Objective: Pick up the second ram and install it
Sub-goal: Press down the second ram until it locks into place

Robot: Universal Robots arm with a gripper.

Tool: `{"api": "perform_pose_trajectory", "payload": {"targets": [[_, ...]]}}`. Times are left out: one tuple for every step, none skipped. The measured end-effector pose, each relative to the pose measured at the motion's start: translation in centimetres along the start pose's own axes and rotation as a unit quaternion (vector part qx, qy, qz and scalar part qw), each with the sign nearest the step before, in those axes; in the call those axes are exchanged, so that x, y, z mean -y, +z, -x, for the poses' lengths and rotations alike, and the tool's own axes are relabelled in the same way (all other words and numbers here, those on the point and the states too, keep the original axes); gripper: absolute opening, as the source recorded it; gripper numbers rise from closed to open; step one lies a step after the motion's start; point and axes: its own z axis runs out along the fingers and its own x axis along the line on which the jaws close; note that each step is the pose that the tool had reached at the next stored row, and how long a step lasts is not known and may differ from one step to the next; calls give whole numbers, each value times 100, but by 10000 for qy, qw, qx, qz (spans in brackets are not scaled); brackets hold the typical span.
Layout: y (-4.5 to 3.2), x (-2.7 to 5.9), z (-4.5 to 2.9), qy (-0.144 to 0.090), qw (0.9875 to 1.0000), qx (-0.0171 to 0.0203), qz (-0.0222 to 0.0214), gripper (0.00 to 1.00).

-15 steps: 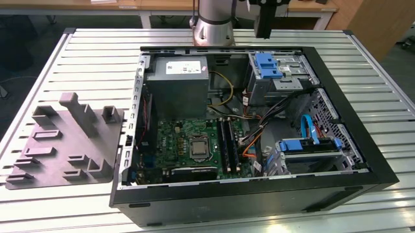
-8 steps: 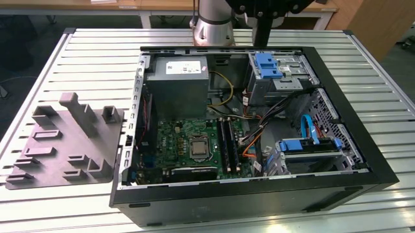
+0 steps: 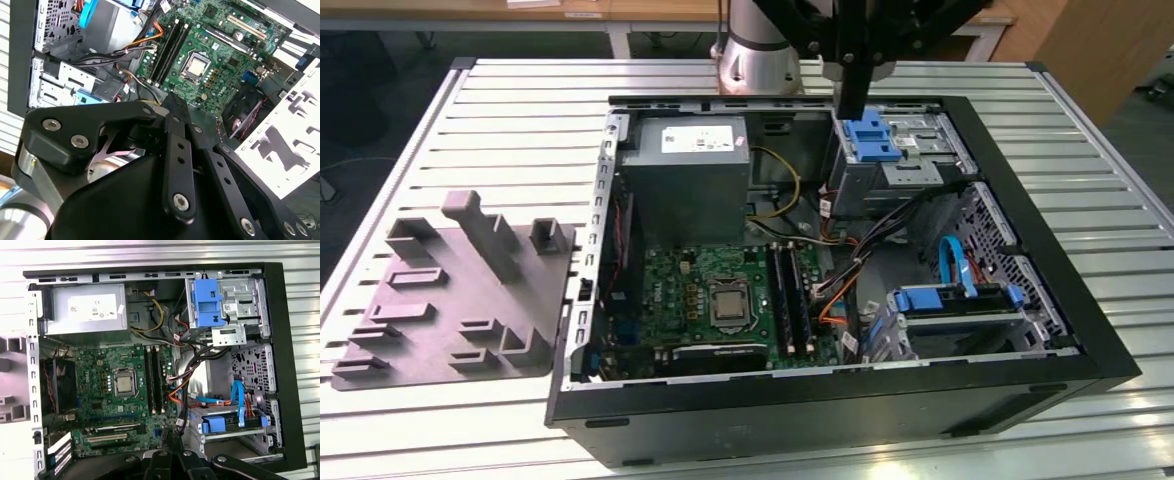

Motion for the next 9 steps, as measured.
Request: {"api": "perform_pose_trajectory", "payload": {"targets": [[18, 1, -1, 0, 10000, 0, 0, 10], [36, 3, -3, 0, 10000, 0, 0, 10], [54, 4, -5, 0, 10000, 0, 0, 10], [73, 5, -6, 0, 10000, 0, 0, 10], [90, 6, -7, 0, 10000, 0, -1, 10], [134, 10, -11, 0, 10000, 0, 0, 10], [151, 11, -13, 0, 10000, 0, 0, 10], [169, 12, -14, 0, 10000, 0, 0, 10], [187, 13, -16, 0, 10000, 0, -1, 10]]}}
